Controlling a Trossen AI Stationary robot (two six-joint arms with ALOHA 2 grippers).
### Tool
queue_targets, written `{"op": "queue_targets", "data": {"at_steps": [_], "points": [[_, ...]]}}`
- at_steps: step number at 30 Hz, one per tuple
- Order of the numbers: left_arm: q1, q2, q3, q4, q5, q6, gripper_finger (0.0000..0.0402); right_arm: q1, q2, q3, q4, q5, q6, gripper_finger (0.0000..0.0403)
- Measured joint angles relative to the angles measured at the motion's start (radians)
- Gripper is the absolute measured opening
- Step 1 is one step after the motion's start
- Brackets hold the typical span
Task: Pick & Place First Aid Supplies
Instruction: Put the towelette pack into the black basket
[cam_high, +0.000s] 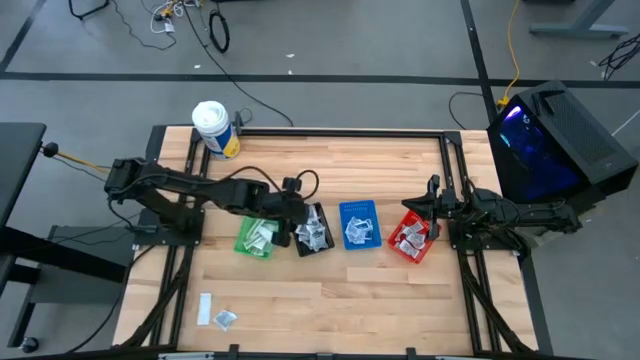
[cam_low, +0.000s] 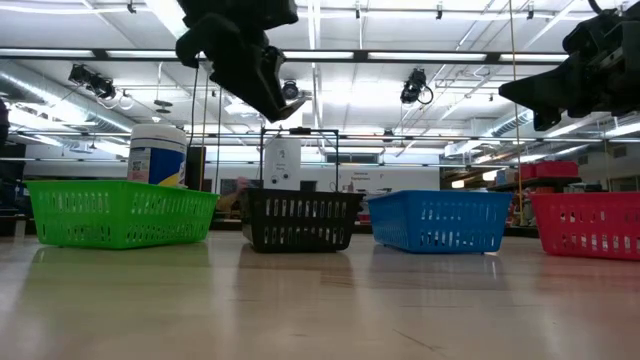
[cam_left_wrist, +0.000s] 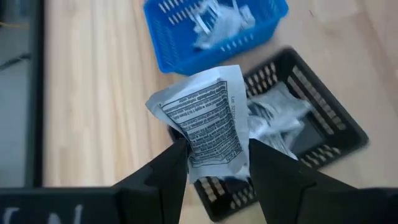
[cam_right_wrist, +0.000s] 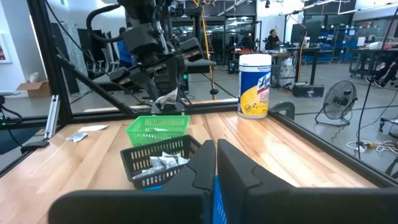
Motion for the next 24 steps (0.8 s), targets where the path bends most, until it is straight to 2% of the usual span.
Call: {"op": "queue_targets", "data": {"at_steps": [11, 18, 24], "points": [[0.08, 0.0, -0.001, 0.004, 0.124, -0.112, 0.0172, 0.0, 0.0, 0.0, 0.0, 0.0, 0.0, 0.0023], [0.102, 0.0, -0.001, 0.004, 0.134, -0.114, 0.0172, 0.0, 0.0, 0.0, 0.0, 0.0, 0.0, 0.0023], [0.101, 0.022, -0.001, 0.005, 0.147, -0.186, 0.0172, 0.0, 0.0, 0.0, 0.0, 0.0, 0.0, 0.0023]]}}
